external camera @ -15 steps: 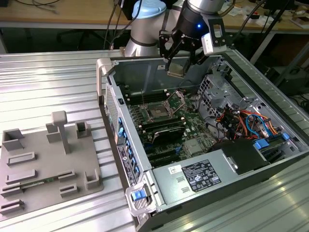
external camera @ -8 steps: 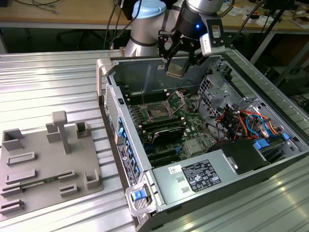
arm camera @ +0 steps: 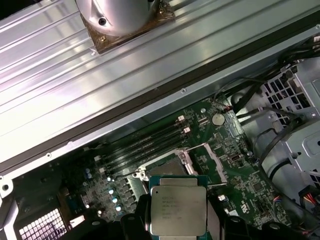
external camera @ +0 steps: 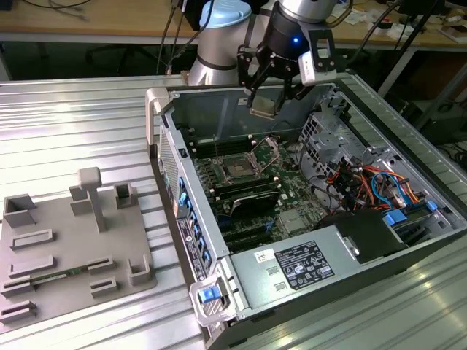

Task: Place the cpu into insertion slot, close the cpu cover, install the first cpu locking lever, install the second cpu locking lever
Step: 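Place the cpu into insertion slot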

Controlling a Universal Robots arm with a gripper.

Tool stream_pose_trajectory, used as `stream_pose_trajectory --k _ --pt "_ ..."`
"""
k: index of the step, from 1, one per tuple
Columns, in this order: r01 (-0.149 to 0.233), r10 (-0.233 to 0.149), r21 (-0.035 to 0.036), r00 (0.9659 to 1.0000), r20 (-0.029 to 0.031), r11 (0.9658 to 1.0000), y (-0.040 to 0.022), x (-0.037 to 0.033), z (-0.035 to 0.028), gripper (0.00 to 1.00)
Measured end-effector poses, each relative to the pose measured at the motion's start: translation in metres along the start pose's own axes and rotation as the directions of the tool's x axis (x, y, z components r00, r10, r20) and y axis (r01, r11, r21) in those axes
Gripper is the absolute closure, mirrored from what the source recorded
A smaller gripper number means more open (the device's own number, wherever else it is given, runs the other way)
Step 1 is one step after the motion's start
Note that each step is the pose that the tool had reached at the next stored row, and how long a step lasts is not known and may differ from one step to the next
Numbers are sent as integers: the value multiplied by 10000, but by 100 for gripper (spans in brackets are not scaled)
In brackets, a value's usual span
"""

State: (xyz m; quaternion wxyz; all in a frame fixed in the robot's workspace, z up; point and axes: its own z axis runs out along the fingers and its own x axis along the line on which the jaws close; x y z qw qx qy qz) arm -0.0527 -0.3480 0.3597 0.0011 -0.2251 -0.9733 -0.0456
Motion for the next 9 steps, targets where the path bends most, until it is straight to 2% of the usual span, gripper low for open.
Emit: stream_pose_trajectory --k 9 --pt "-391 391 -8 9992 31 9992 -19 33 14 45"
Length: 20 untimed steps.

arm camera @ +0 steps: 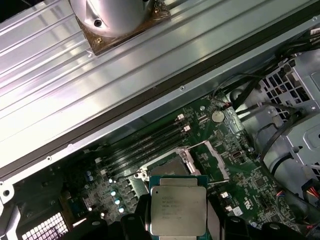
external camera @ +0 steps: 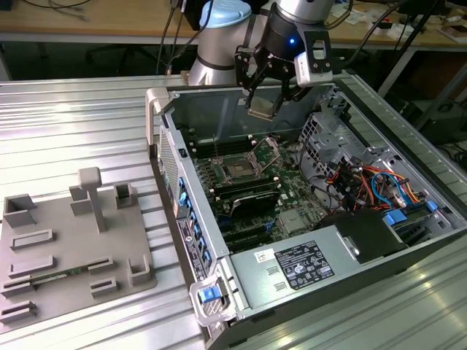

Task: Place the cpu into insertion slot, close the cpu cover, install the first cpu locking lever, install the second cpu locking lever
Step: 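Place the cpu into insertion slot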

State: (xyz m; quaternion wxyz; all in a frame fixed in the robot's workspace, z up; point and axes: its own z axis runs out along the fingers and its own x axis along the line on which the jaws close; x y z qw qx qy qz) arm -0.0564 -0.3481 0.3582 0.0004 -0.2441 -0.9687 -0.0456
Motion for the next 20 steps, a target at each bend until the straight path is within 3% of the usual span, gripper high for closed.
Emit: stream_pose_trajectory --k 20 --pt "-782 783 -16 9969 62 9969 -44 74 27 45"
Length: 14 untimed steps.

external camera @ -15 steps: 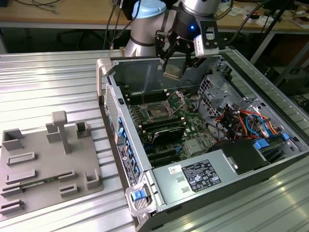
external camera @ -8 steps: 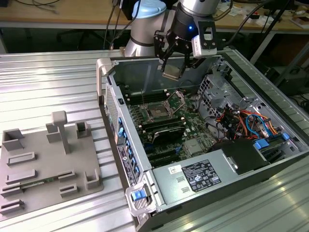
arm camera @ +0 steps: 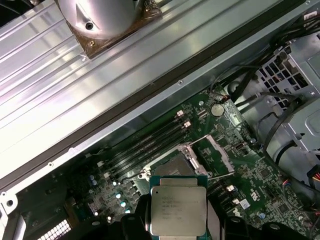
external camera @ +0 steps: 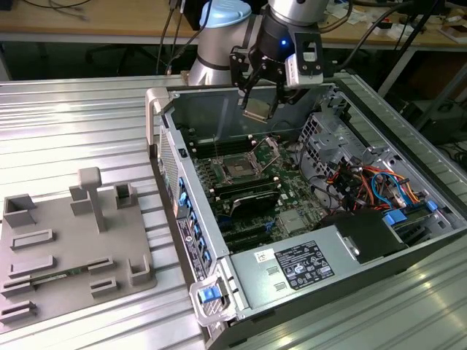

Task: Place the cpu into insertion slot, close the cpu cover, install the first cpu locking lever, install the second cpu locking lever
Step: 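Place the cpu into insertion slot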

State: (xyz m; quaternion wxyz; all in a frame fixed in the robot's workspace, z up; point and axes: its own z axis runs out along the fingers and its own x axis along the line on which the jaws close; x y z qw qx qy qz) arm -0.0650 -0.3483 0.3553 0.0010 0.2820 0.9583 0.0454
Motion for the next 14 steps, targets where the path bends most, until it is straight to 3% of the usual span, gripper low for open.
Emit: stream_pose_trajectory --k 14 --pt "-59 59 -2 10000 5 10000 -5 8 2 45"
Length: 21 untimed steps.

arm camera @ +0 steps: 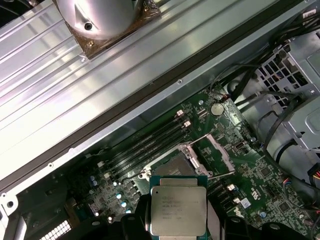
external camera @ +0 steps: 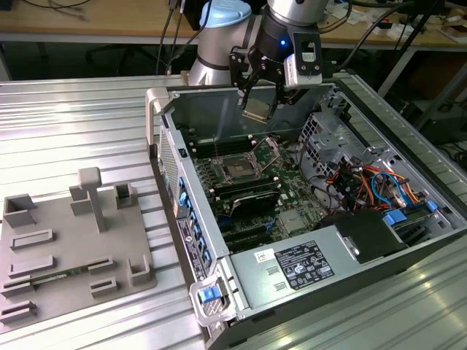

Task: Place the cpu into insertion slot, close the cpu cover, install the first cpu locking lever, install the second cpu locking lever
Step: 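Place the cpu into insertion slot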

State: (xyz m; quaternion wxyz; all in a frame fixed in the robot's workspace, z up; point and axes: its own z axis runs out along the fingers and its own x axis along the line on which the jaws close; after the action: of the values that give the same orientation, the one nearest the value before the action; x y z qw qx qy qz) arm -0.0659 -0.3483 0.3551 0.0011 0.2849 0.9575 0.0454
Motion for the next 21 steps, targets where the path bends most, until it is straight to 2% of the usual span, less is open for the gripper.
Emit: stream_pose_trajectory --k 21 --pt "-249 249 -6 9997 21 9997 -44 65 14 45"
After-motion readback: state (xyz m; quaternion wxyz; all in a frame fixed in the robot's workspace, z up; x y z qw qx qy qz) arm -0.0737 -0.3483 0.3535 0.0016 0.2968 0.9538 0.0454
